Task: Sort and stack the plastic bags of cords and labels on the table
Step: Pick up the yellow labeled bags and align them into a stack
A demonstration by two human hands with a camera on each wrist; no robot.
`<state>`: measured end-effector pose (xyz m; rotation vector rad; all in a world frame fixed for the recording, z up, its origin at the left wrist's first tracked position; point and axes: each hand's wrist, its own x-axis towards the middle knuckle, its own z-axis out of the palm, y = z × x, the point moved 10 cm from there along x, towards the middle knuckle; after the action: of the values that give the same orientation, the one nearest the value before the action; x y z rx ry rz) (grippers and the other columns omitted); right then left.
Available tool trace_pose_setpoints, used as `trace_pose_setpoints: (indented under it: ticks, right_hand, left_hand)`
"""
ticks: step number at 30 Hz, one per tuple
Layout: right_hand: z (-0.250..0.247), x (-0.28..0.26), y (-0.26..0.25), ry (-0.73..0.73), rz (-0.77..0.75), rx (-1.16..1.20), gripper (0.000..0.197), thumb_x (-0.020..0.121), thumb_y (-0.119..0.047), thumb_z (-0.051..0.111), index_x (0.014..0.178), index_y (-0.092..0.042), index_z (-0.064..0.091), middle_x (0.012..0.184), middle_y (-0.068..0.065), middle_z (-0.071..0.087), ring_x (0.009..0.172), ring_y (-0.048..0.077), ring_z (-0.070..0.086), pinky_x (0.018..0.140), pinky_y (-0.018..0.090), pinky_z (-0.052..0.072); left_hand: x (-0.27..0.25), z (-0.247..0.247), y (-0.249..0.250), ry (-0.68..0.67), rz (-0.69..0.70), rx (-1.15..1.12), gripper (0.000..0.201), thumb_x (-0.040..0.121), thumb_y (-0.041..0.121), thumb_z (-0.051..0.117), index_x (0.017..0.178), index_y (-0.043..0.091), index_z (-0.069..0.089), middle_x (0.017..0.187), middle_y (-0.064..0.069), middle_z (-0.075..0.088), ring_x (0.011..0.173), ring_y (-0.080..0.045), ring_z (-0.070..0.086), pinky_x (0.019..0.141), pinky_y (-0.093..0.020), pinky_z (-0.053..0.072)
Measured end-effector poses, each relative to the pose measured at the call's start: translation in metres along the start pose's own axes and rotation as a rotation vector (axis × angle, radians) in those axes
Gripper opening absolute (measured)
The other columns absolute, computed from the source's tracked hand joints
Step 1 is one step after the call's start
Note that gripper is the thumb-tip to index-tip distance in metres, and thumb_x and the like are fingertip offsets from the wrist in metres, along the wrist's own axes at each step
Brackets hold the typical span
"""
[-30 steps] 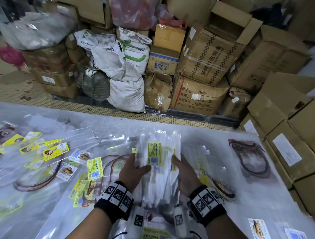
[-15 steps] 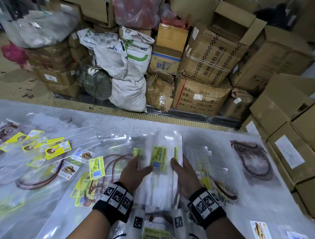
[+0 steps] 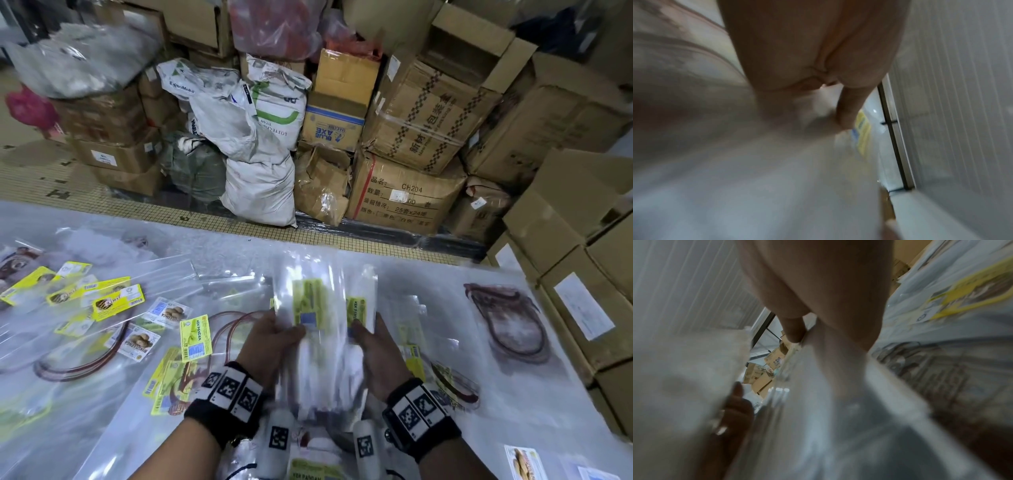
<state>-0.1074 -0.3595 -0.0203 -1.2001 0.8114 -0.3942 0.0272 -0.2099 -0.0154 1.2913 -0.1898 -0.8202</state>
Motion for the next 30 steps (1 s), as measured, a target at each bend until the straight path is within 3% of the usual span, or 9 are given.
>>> trace_pose_setpoints:
  ticks: [2, 6, 10, 12, 14, 19, 22, 25, 30]
  right_hand:
    - [0.016, -0.002, 0.003, -0.055, 0.037, 0.065, 0.038, 0.092, -0.035, 0.068, 0.128, -0.024, 0.063, 0.125, 0.009, 0.068, 0.118, 0.032, 0.064, 0.105, 0.056, 0.045]
    - [0.015, 0.002, 0.024, 0.011, 0.141, 0.12, 0.076, 0.076, -0.072, 0.068, 0.13, -0.019, 0.063, 0.128, 0.013, 0.066, 0.117, 0.032, 0.065, 0.101, 0.054, 0.049]
    - [0.024, -0.006, 0.016, -0.103, 0.081, -0.055, 0.053, 0.087, -0.039, 0.073, 0.132, -0.02, 0.055, 0.126, 0.009, 0.068, 0.114, 0.027, 0.066, 0.102, 0.05, 0.05]
    - [0.026, -0.005, 0.014, -0.158, 0.061, -0.049, 0.038, 0.091, -0.003, 0.064, 0.128, -0.008, 0.057, 0.112, 0.014, 0.073, 0.101, 0.03, 0.071, 0.086, 0.043, 0.059]
    - [0.028, -0.006, 0.01, -0.178, 0.065, -0.048, 0.039, 0.085, 0.008, 0.066, 0.123, 0.0, 0.059, 0.101, 0.015, 0.075, 0.091, 0.029, 0.074, 0.073, 0.035, 0.06]
    - [0.013, 0.002, 0.016, -0.194, 0.064, -0.205, 0.067, 0.068, 0.005, 0.078, 0.128, -0.014, 0.053, 0.122, 0.016, 0.068, 0.109, 0.029, 0.068, 0.095, 0.048, 0.055]
    - [-0.008, 0.006, 0.018, -0.126, 0.098, -0.099, 0.061, 0.078, 0.024, 0.06, 0.125, -0.015, 0.055, 0.119, 0.015, 0.069, 0.108, 0.031, 0.068, 0.088, 0.041, 0.057]
    - [-0.018, 0.005, 0.018, -0.092, 0.115, 0.027, 0.06, 0.081, 0.028, 0.053, 0.125, -0.013, 0.055, 0.118, 0.015, 0.068, 0.107, 0.032, 0.066, 0.074, 0.03, 0.058]
    - [-0.025, 0.005, 0.026, -0.044, 0.138, 0.017, 0.06, 0.08, 0.028, 0.054, 0.124, -0.011, 0.055, 0.115, 0.015, 0.069, 0.104, 0.03, 0.067, 0.08, 0.034, 0.056]
  left_hand:
    - [-0.004, 0.016, -0.005, -0.063, -0.004, 0.097, 0.042, 0.073, 0.006, 0.073, 0.113, 0.01, 0.064, 0.099, -0.019, 0.073, 0.088, -0.04, 0.068, 0.084, -0.058, 0.054]
    - [-0.004, 0.018, -0.013, -0.009, 0.004, 0.14, 0.063, 0.083, 0.004, 0.069, 0.135, 0.033, 0.046, 0.095, -0.007, 0.075, 0.066, -0.025, 0.059, 0.056, -0.032, 0.049]
    - [-0.013, 0.016, 0.008, 0.041, 0.126, 0.244, 0.056, 0.085, -0.008, 0.062, 0.118, 0.037, 0.057, 0.089, 0.013, 0.074, 0.078, 0.0, 0.07, 0.065, -0.013, 0.051]
    - [-0.016, 0.027, 0.001, -0.036, 0.103, 0.199, 0.058, 0.084, -0.015, 0.059, 0.131, 0.02, 0.054, 0.093, 0.008, 0.076, 0.085, -0.006, 0.071, 0.069, -0.017, 0.054]
    - [-0.016, 0.039, -0.017, -0.149, 0.01, 0.076, 0.066, 0.087, -0.01, 0.061, 0.142, 0.022, 0.042, 0.11, -0.004, 0.073, 0.102, -0.02, 0.07, 0.086, -0.032, 0.056]
    - [-0.02, 0.048, -0.034, -0.316, -0.178, -0.231, 0.071, 0.08, 0.014, 0.069, 0.145, 0.023, 0.042, 0.134, -0.018, 0.059, 0.123, -0.039, 0.055, 0.109, -0.056, 0.037]
    - [-0.002, -0.002, -0.02, 0.019, -0.046, 0.417, 0.045, 0.088, 0.017, 0.067, 0.133, 0.018, 0.057, 0.126, -0.011, 0.065, 0.105, -0.021, 0.064, 0.094, -0.026, 0.049]
    - [0.002, -0.041, -0.005, 0.285, -0.06, 1.283, 0.063, 0.077, 0.039, 0.07, 0.134, 0.037, 0.042, 0.136, -0.005, 0.041, 0.122, -0.028, 0.042, 0.104, -0.039, 0.036]
    - [0.006, -0.047, -0.005, 0.305, -0.108, 1.3, 0.072, 0.071, 0.036, 0.077, 0.131, 0.027, 0.039, 0.128, -0.007, 0.033, 0.12, -0.033, 0.036, 0.095, -0.045, 0.046]
